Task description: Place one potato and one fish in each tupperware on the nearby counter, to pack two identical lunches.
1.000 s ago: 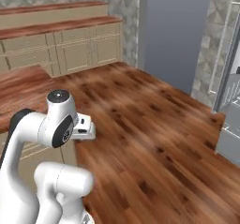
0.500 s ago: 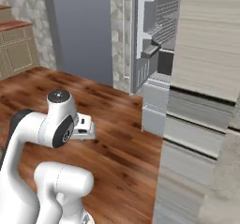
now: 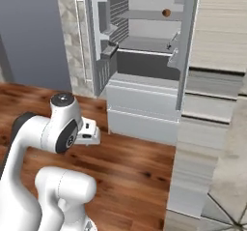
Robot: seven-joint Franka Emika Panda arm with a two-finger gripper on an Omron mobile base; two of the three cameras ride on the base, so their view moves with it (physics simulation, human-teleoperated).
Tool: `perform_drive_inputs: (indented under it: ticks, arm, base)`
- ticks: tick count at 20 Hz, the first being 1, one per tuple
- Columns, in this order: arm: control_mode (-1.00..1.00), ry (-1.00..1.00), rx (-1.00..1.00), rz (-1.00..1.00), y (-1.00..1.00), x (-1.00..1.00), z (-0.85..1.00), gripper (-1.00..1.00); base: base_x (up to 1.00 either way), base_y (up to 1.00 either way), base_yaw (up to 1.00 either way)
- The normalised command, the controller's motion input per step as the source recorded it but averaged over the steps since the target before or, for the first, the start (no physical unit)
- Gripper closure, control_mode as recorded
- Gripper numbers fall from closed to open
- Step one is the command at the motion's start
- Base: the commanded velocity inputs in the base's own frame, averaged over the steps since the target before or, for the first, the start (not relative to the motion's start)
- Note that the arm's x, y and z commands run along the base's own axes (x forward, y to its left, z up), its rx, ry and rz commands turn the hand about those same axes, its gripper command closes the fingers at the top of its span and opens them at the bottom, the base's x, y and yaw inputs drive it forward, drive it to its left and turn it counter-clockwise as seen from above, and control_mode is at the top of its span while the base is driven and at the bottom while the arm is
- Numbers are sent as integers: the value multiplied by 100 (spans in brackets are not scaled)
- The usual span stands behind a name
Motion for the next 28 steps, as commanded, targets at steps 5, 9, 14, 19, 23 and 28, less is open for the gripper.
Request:
perform_drive_inputs:
  ticks: [5, 9, 14, 19, 23, 28]
  arm:
    - [100, 0, 0, 0, 0, 0, 0, -100]
    - [100, 0, 0, 0, 0, 0, 0, -100]
    - [100, 0, 0, 0, 0, 0, 0, -100]
    - [100, 0, 0, 0, 0, 0, 0, -100]
    - [100, 0, 0, 0, 0, 0, 0, -100]
    - [100, 0, 0, 0, 0, 0, 0, -100]
  base:
    - [95, 31, -6]
    - [100, 8, -5]
    - [67, -28, -8]
    - [58, -10, -5]
    - [50, -10, -5]
    - [52, -13, -5]
